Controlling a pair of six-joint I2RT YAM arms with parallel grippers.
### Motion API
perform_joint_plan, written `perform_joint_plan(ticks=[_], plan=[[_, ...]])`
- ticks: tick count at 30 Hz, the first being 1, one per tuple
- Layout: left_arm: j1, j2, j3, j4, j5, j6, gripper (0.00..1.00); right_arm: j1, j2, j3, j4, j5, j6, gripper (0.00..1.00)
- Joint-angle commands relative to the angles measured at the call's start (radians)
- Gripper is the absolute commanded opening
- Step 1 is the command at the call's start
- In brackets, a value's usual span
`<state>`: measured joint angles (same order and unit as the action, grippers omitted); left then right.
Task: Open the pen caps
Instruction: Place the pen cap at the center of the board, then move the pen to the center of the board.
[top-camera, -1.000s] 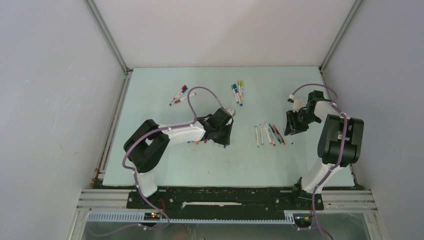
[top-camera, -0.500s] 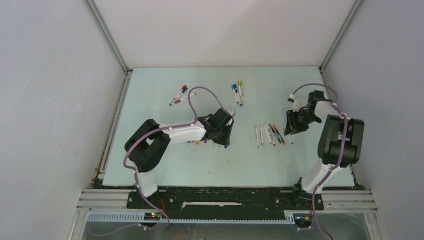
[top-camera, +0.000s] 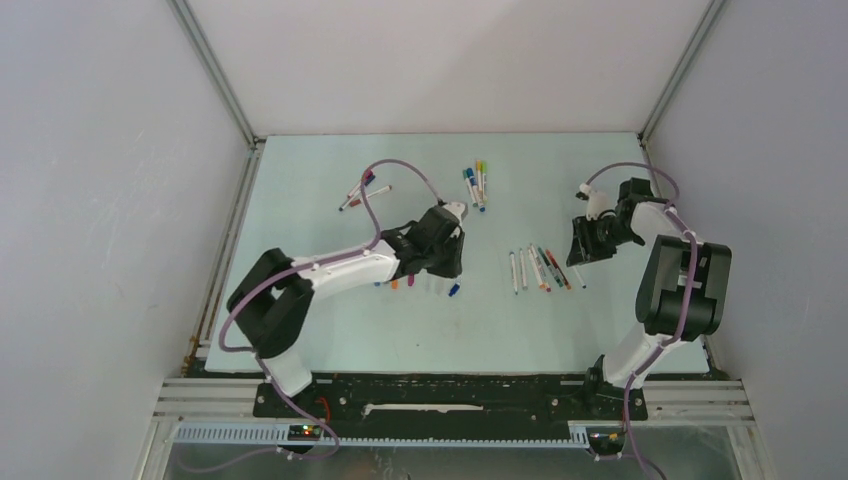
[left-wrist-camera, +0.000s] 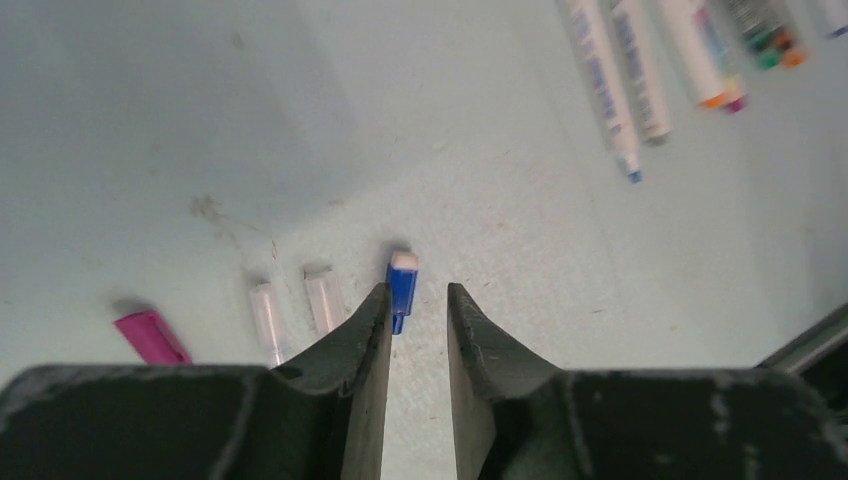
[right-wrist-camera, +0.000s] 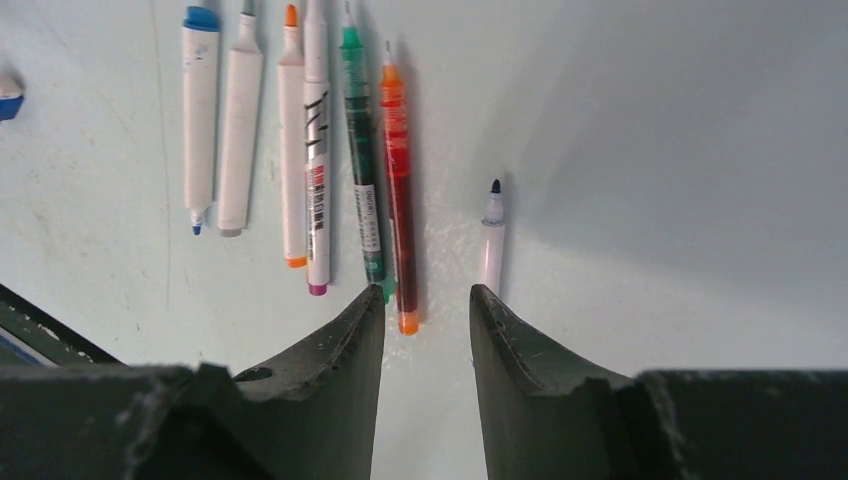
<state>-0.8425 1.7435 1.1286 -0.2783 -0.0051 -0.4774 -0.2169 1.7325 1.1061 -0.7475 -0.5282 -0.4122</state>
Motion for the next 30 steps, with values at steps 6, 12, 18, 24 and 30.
perform_joint_plan(ticks=[6,12,18,24,30], plan=[[-0.004,-0.319,-0.07,0.105,-0.245,0.076,0.41,-0.004,-0.097,0.018,-0.017,-0.118,-0.055,0.4],[0.022,-0.504,-0.143,0.126,-0.412,0.128,0.72,0.011,-0.181,0.012,0.026,-0.181,-0.046,0.4],[0.185,-0.644,-0.26,0.168,-0.326,0.033,1.0,0.115,-0.246,0.067,0.168,-0.151,-0.005,0.42],[0.316,-0.742,-0.413,0.26,-0.162,-0.047,1.0,0.3,-0.069,0.314,0.12,-0.124,0.087,0.43],[0.332,-0.794,-0.475,0.256,-0.162,-0.054,1.0,0.407,0.179,0.602,0.089,0.034,0.346,0.46]])
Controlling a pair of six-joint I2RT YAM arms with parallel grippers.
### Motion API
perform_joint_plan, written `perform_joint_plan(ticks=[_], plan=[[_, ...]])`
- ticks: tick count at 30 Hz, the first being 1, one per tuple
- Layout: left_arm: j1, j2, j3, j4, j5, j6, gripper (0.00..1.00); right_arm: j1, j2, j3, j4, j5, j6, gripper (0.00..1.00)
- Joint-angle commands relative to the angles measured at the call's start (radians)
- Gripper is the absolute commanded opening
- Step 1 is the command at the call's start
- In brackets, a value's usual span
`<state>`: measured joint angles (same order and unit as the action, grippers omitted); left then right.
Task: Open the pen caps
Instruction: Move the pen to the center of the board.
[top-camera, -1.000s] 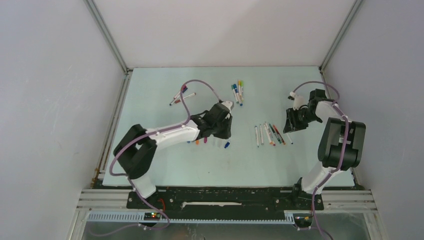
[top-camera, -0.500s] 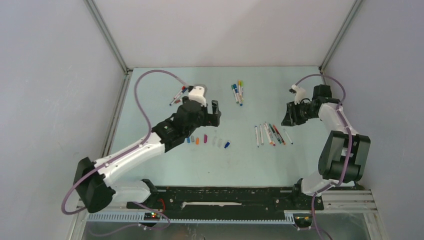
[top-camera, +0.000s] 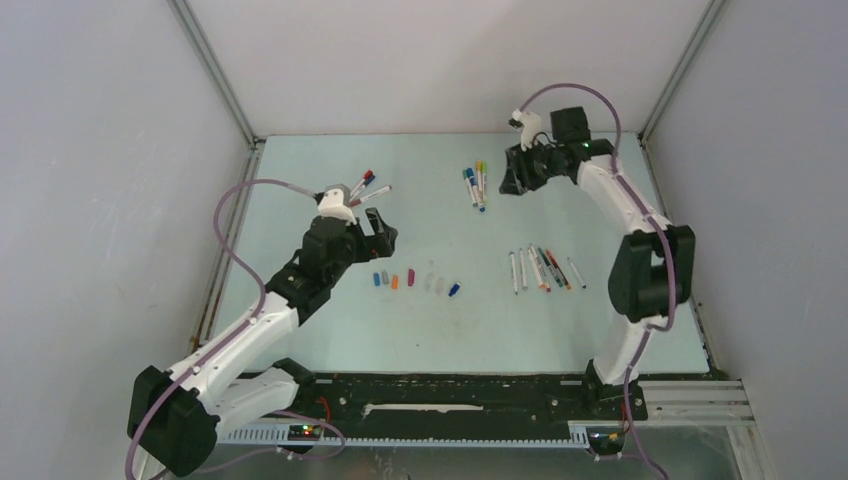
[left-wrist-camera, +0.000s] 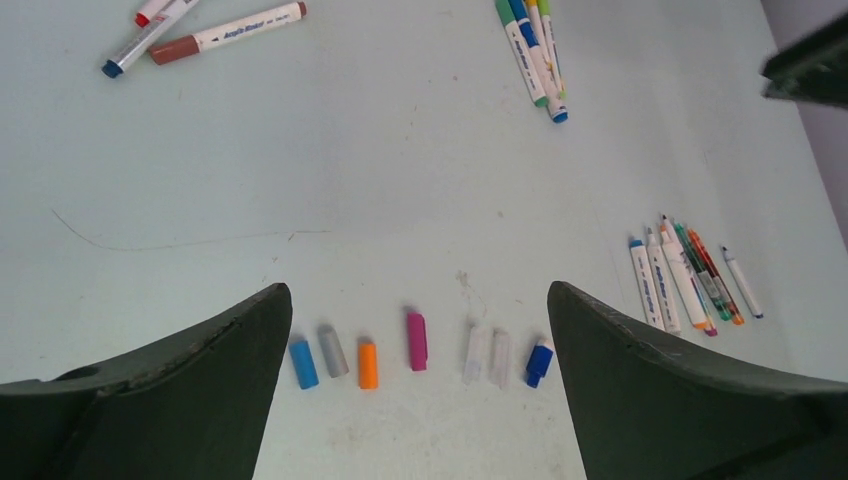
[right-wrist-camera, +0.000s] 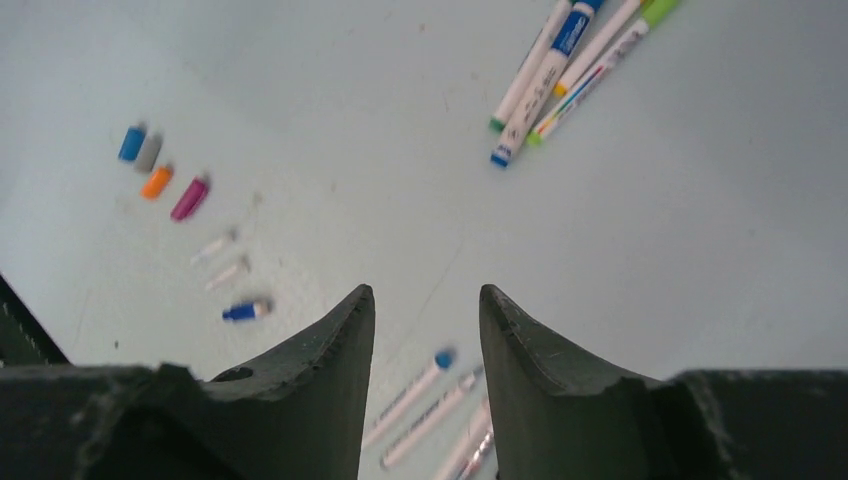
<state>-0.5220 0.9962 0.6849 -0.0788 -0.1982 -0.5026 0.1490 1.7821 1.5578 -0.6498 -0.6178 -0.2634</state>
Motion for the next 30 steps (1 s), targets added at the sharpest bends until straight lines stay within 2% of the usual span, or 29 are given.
perform_joint_plan(ticks=[1,6,9,14,21,30], plan=[[0.012,-0.053,-0.045,0.061,0.032,-0.036,1.0,0.054,0.171,0.22,-0.018,0.153,0.238,0.47],[0.013,-0.062,-0.084,0.096,0.036,-0.058,1.0,0.123,0.359,0.419,-0.041,0.36,0.358,0.51],[0.013,-0.051,-0.09,0.122,0.037,-0.062,1.0,0.133,0.43,0.5,-0.031,0.409,0.388,0.5],[0.014,-0.002,-0.074,0.15,0.044,-0.06,1.0,0.136,0.549,0.626,-0.046,0.446,0.4,0.43],[0.014,0.092,-0.035,0.168,0.083,-0.062,0.99,0.144,0.65,0.683,-0.057,0.475,0.395,0.31],[0.016,0.135,-0.025,0.192,0.109,-0.073,0.99,0.148,0.709,0.708,-0.07,0.475,0.391,0.26]])
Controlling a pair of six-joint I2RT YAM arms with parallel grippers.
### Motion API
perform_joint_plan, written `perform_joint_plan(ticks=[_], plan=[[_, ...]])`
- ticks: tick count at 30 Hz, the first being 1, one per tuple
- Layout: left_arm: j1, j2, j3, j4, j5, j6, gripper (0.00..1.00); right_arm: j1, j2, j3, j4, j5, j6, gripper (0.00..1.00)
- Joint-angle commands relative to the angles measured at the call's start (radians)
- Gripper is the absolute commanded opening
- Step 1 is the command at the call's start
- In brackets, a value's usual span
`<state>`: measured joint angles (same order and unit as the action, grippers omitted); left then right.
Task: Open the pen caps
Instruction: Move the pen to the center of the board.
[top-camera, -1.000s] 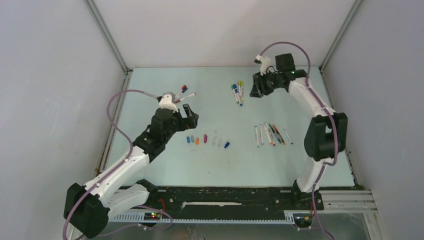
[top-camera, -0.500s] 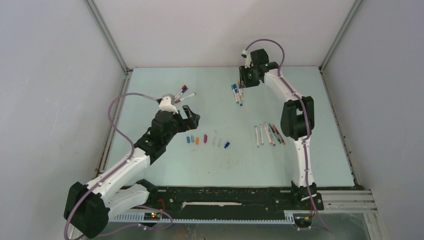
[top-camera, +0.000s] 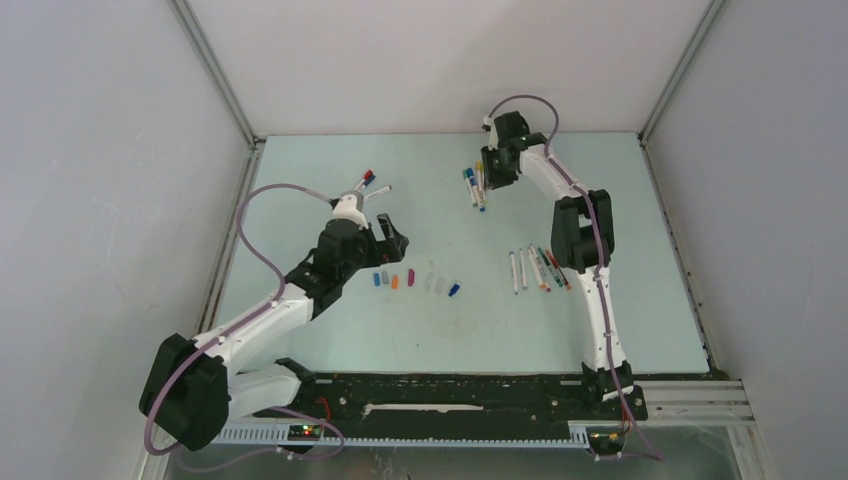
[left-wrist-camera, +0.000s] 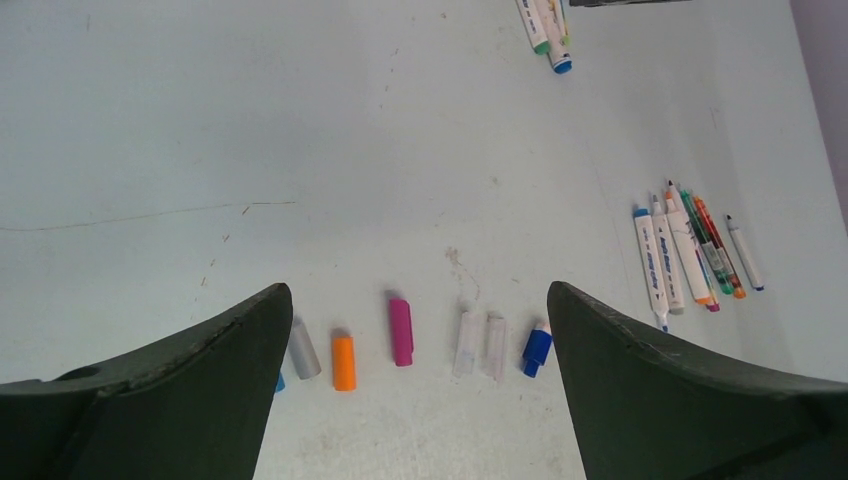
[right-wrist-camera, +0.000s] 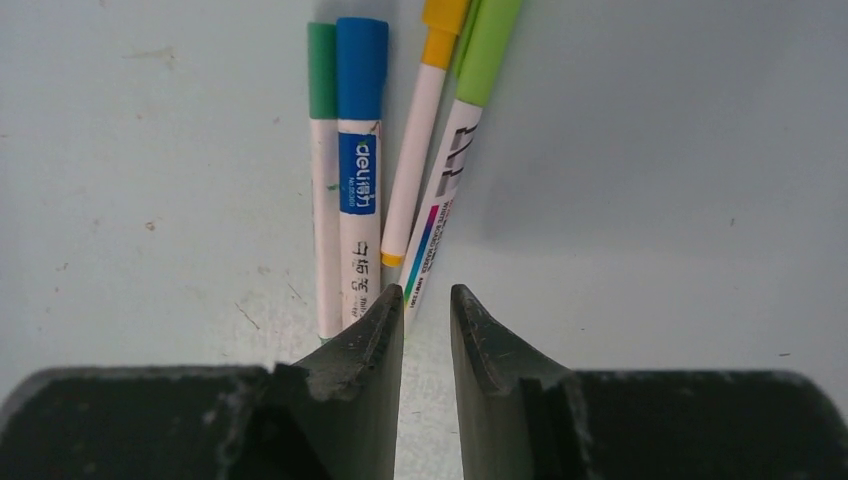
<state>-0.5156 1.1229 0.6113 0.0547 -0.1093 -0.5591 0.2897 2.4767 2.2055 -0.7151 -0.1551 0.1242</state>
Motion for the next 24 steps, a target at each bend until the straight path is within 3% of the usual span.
perform_joint_plan(ticks=[1,16,24], plan=[[0.009,0.012,0.048,0.06,0.023,-0.016,0.99,0.008,0.018,0.06,-0.006,0.012,0.003,0.26],[0.009,0.009,0.042,0.063,0.03,-0.018,0.98,0.027,0.052,0.057,-0.024,0.083,-0.019,0.26],[0.009,0.006,0.043,0.069,0.057,-0.019,0.92,0.029,0.043,0.027,-0.041,0.133,-0.05,0.18]])
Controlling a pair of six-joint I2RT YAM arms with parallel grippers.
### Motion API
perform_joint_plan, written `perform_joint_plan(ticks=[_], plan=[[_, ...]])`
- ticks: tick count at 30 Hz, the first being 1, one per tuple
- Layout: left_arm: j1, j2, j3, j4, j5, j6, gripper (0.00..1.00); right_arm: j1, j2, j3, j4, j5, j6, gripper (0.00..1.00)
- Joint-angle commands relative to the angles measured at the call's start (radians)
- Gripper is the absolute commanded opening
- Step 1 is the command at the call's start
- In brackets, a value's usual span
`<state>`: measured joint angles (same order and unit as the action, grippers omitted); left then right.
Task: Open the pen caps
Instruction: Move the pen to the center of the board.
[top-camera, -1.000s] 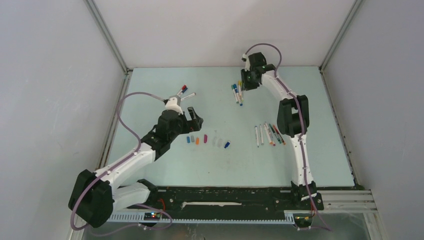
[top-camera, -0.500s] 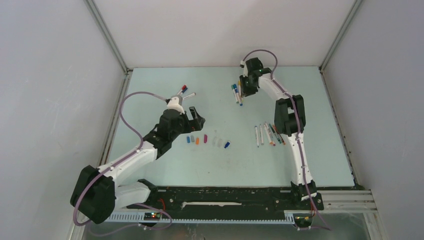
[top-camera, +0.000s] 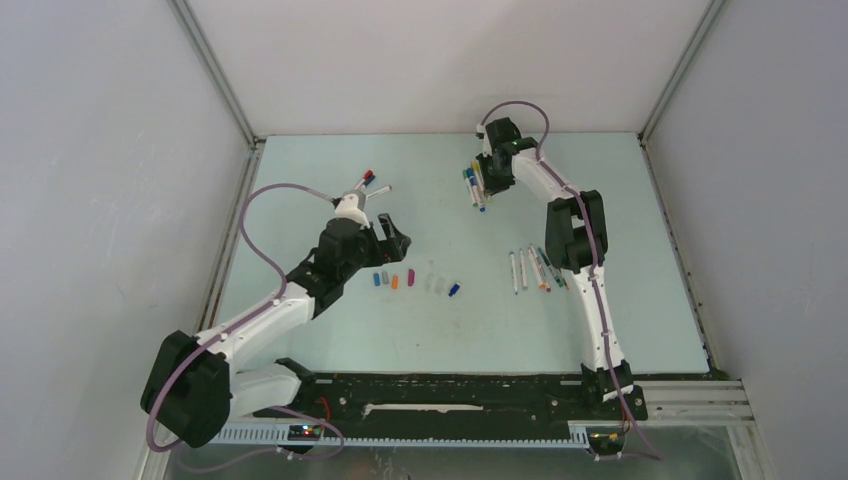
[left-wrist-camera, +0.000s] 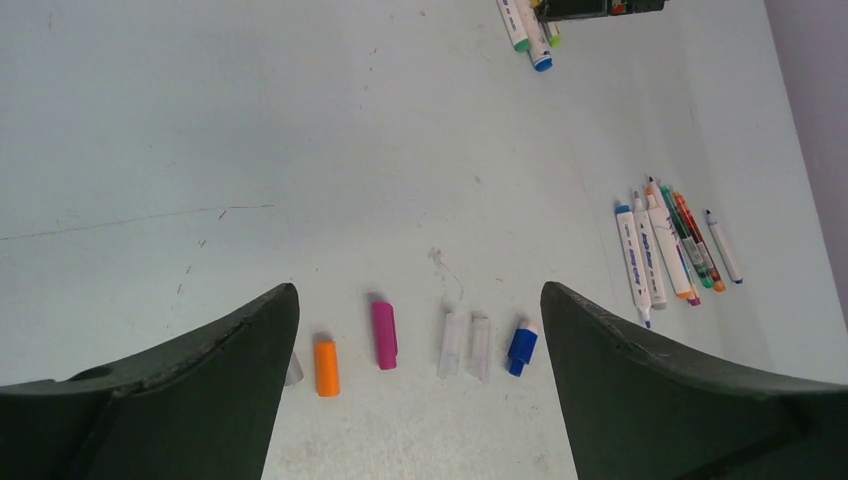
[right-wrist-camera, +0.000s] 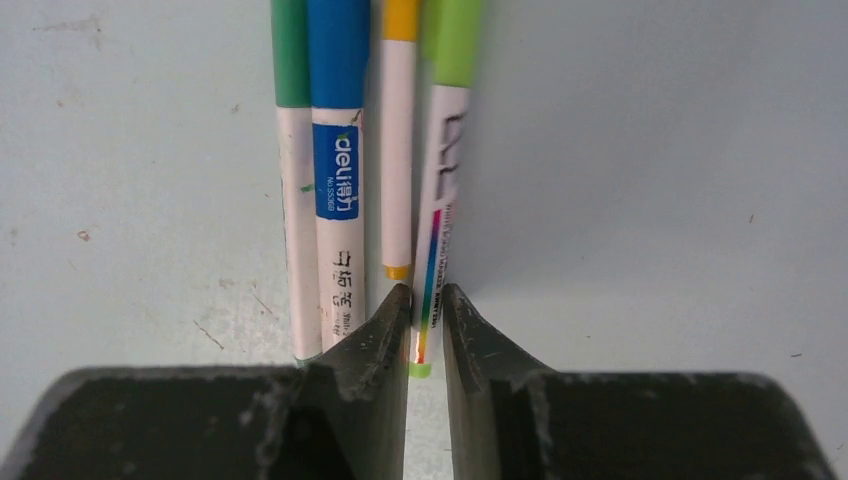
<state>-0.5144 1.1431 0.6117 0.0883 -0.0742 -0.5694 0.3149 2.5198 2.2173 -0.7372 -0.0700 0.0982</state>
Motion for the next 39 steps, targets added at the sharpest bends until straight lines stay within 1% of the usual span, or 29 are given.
perform_joint_plan(ticks=[1,8,12,20,23,28,34,36,37,39], plan=[[0.008,-0.014,0.041,0.036,0.025,-0.01,0.92,0.003,-0.005,0.009,-0.018,0.05,-0.027,0.16],[0.008,-0.037,0.036,0.036,0.043,-0.018,0.9,0.008,-0.065,-0.06,-0.022,0.066,-0.043,0.11],[0.008,-0.056,0.024,0.043,0.049,-0.029,0.9,0.005,-0.127,-0.14,-0.021,0.069,-0.051,0.1],[0.008,-0.084,0.0,0.063,0.065,-0.052,0.9,0.036,-0.26,-0.349,-0.021,-0.037,-0.095,0.03],[0.008,-0.09,-0.001,0.064,0.067,-0.055,0.89,0.055,-0.285,-0.386,-0.015,-0.052,-0.126,0.03],[0.008,-0.112,-0.014,0.064,0.067,-0.059,0.89,0.074,-0.303,-0.406,-0.034,-0.065,-0.122,0.03],[0.008,-0.125,-0.03,0.071,0.067,-0.069,0.89,0.093,-0.363,-0.509,-0.022,-0.112,-0.106,0.03],[0.008,-0.123,-0.032,0.078,0.067,-0.073,0.89,0.101,-0.376,-0.534,-0.012,-0.115,-0.109,0.05],[0.008,-0.122,-0.032,0.08,0.09,-0.074,0.89,0.105,-0.378,-0.536,-0.012,-0.111,-0.11,0.07],[0.008,-0.121,-0.03,0.082,0.098,-0.079,0.89,0.112,-0.368,-0.523,-0.013,-0.096,-0.112,0.13]])
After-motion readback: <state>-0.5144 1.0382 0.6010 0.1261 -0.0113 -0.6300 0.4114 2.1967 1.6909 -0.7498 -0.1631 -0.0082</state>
